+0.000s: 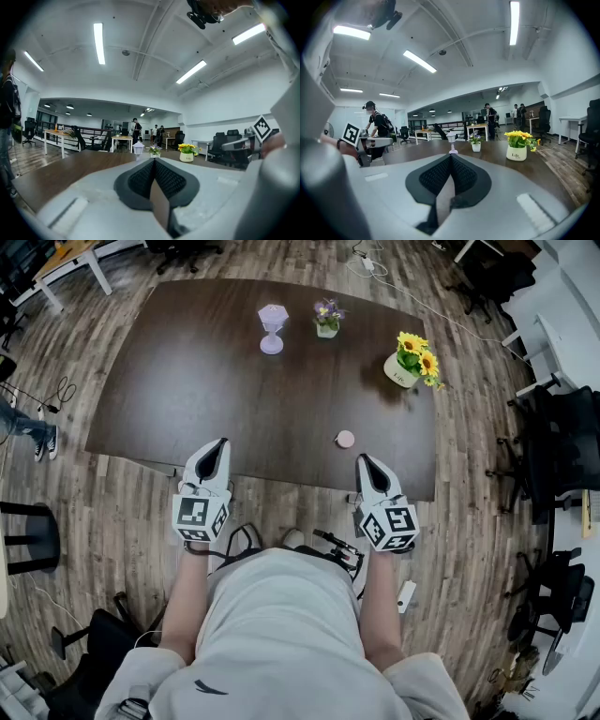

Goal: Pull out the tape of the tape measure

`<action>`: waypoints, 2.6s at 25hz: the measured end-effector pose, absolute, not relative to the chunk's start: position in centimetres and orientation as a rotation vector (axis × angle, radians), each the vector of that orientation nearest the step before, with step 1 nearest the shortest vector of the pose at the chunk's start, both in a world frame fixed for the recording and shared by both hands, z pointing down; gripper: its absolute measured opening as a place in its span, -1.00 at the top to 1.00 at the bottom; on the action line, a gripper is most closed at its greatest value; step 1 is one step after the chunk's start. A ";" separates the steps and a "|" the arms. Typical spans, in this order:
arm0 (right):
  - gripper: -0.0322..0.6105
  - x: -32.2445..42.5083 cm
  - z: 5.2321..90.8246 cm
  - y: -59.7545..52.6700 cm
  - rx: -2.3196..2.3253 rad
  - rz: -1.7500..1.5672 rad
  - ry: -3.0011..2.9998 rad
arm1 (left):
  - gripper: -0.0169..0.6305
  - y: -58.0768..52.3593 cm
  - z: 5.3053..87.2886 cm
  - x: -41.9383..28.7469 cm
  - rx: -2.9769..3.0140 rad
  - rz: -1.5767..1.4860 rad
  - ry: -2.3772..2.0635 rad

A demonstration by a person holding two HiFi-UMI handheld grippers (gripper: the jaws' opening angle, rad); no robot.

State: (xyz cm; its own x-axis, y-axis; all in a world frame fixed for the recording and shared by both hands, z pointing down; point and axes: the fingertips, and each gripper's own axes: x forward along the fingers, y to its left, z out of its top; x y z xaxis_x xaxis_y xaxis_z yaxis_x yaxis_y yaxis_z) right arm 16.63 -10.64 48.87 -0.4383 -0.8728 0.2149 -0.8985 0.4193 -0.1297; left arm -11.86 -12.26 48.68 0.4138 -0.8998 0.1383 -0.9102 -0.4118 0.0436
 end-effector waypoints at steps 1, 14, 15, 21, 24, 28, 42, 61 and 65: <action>0.91 16.6 48.9 -10.7 1.598 0.344 -2.549 | 0.93 -12.2 48.7 -11.8 2.547 0.142 -1.635; 0.90 17.8 49.9 -11.1 1.659 0.375 -2.514 | 0.93 -12.2 49.4 -11.8 2.537 0.159 -1.629; 0.90 18.0 50.2 -11.2 1.669 0.379 -2.497 | 0.93 -12.2 49.4 -11.8 2.535 0.162 -1.630; 0.83 18.4 53.8 -12.5 1.632 0.409 -2.388 | 0.93 -12.5 49.8 -12.4 2.520 0.170 -1.641; 0.79 18.3 55.5 -13.3 1.604 0.443 -2.358 | 0.93 -12.7 49.8 -12.5 2.518 0.173 -1.641; 0.64 18.2 58.4 -14.5 1.554 0.502 -2.309 | 0.93 -13.1 49.9 -12.4 2.510 0.174 -1.637; 0.18 19.8 68.3 -19.0 1.233 0.557 -2.046 | 0.93 -13.0 50.3 -12.6 2.486 0.200 -1.646; 0.22 18.6 70.0 -20.3 1.109 0.623 -2.115 | 0.93 -11.5 51.2 -14.4 2.432 0.271 -1.693; 0.22 17.7 67.5 -19.4 1.226 0.751 -2.221 | 0.93 -11.9 51.3 -13.5 2.456 0.258 -1.658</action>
State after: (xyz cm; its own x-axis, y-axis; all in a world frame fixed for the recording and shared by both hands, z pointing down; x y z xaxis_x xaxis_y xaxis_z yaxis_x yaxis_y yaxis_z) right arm 17.71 -19.42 67.50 -0.4759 -0.5957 0.6470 -0.8662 0.4451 -0.2272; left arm -13.51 -11.85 51.31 0.3679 -0.8996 0.2351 -0.9285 -0.3689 0.0416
